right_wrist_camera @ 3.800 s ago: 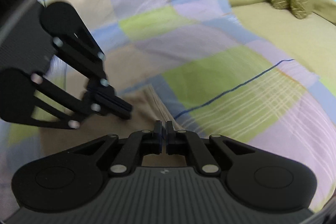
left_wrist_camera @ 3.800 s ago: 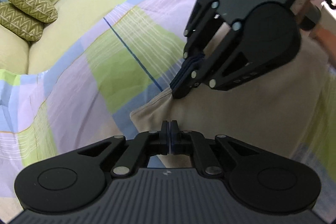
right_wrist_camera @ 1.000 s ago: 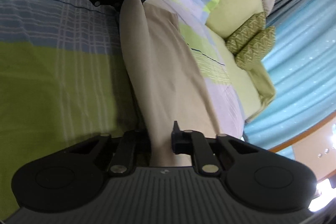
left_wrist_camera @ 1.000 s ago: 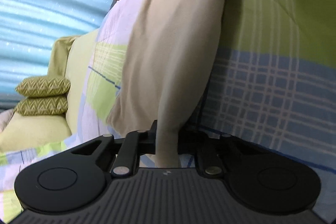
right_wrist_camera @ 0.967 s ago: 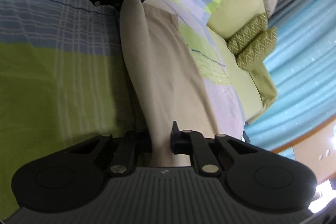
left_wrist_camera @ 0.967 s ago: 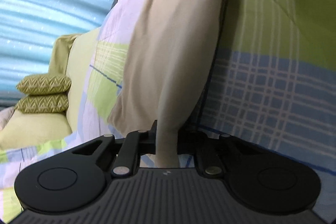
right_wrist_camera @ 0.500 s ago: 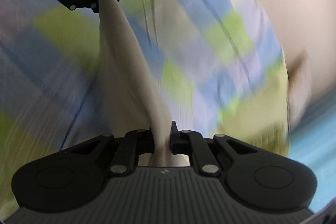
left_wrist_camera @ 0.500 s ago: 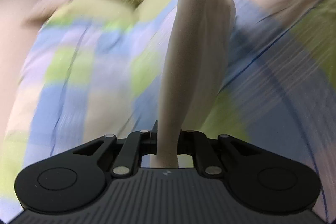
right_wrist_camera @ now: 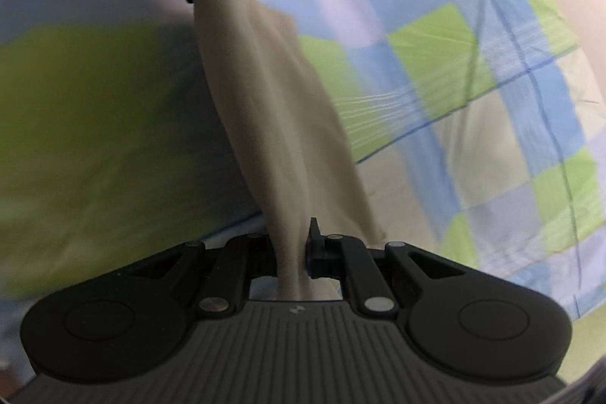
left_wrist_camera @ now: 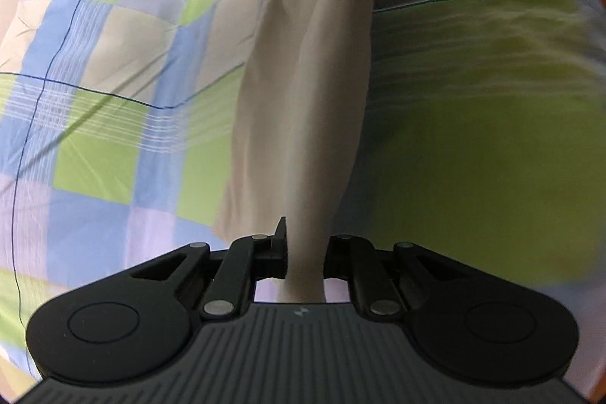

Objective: Fold clothes
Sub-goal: 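Lift the end with both grippers and fold it over onto the other half, then open both grippers and release the folded tank top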

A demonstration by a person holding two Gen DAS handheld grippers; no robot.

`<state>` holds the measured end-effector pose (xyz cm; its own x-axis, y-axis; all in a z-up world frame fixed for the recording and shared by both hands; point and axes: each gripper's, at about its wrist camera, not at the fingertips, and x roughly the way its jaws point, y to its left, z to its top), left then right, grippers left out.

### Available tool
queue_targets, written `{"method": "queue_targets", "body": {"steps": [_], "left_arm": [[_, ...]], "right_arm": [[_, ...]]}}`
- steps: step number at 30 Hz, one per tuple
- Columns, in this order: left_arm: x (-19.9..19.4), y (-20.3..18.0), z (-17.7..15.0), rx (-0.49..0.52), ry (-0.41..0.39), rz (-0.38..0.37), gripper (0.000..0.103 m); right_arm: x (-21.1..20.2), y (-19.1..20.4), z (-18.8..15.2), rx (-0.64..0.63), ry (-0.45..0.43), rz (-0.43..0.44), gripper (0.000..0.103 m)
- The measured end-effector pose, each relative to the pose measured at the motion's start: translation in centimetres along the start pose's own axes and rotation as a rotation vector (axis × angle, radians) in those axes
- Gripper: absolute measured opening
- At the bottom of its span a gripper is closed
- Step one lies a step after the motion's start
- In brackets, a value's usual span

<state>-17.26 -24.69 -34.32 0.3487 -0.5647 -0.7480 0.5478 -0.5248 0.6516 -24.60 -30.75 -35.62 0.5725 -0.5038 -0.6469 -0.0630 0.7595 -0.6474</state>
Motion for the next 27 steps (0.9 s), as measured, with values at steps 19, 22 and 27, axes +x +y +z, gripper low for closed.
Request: {"method": "queue_targets", "body": {"steps": [19, 22, 27], "left_arm": [[-3.8, 2.8, 0.8, -0.655, 0.088, -0.139, 0.046], [-2.5, 2.1, -0.1, -0.72, 0.143, -0.179, 0.045], [-3.4, 7.9, -1.2, -0.845, 0.087, -0.2, 0.054]], "right_arm": [[-3.2, -5.3, -4.3, 0.921, 0.019, 0.343, 0.005], [-0.3, -4.8, -5.2, 0.991, 0.112, 0.376, 0.003], [-3.0, -7.9, -7.3, 1.113, 0.03, 0.357, 0.015]]}}
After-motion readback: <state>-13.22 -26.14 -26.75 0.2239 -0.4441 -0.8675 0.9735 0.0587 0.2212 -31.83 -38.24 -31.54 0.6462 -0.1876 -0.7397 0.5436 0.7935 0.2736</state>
